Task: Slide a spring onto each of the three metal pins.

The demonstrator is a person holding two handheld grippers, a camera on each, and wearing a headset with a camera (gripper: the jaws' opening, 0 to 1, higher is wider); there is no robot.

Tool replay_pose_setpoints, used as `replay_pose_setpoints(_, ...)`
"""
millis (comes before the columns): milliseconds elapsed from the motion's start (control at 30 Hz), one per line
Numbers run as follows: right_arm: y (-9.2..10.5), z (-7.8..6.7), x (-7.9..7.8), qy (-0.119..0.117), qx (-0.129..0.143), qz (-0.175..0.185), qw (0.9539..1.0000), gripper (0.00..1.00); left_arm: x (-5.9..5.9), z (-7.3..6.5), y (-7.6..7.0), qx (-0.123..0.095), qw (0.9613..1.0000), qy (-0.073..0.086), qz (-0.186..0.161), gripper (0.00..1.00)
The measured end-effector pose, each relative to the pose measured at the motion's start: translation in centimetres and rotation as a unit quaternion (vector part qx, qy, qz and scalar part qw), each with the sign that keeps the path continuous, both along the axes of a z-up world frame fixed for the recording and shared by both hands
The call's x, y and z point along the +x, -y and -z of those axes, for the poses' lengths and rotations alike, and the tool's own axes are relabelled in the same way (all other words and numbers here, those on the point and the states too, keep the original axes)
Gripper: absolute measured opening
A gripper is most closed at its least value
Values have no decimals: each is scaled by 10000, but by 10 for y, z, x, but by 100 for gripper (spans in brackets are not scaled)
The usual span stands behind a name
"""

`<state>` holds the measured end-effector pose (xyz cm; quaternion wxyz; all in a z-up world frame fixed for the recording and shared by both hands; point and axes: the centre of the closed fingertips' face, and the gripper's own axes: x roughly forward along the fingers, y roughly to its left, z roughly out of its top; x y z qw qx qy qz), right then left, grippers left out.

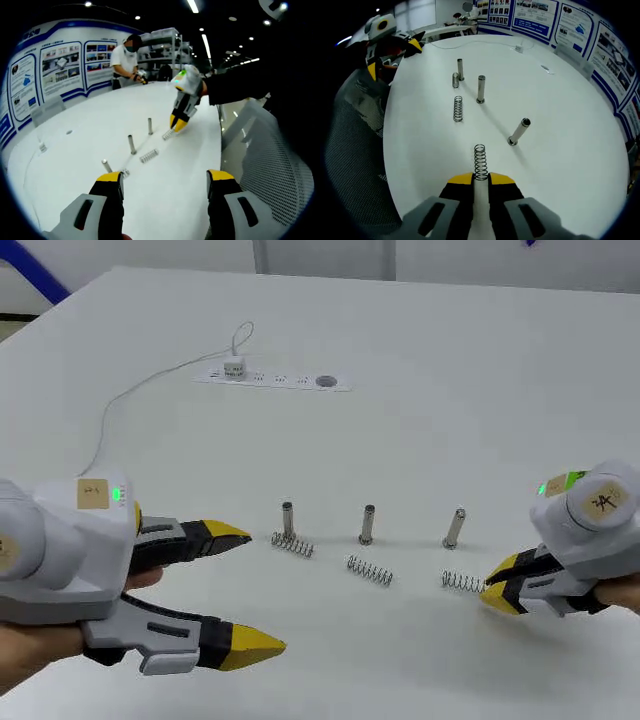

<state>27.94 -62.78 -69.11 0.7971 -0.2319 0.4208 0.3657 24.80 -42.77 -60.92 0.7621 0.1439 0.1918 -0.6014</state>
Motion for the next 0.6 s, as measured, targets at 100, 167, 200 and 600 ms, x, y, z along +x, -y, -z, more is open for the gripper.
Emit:
replay_pose_setpoints(100,-3,-6,-1,20,-37,-34,10000,11,-2,1,11,32,9997,21,227,68)
replay_pose_setpoints(167,-4,-9,-1,27,-62,-44,10000,11,-2,1,18,71,9993,49,370,68)
replay_pose_setpoints(200,-5,-10,-2,21,-80,-49,10000,11,-3,2,21,87,9990,68,434,68)
replay_pose_setpoints(600,-27,-43,-13,-138,-160,-308,9993,11,1,5,57,144,9950,237,958,63)
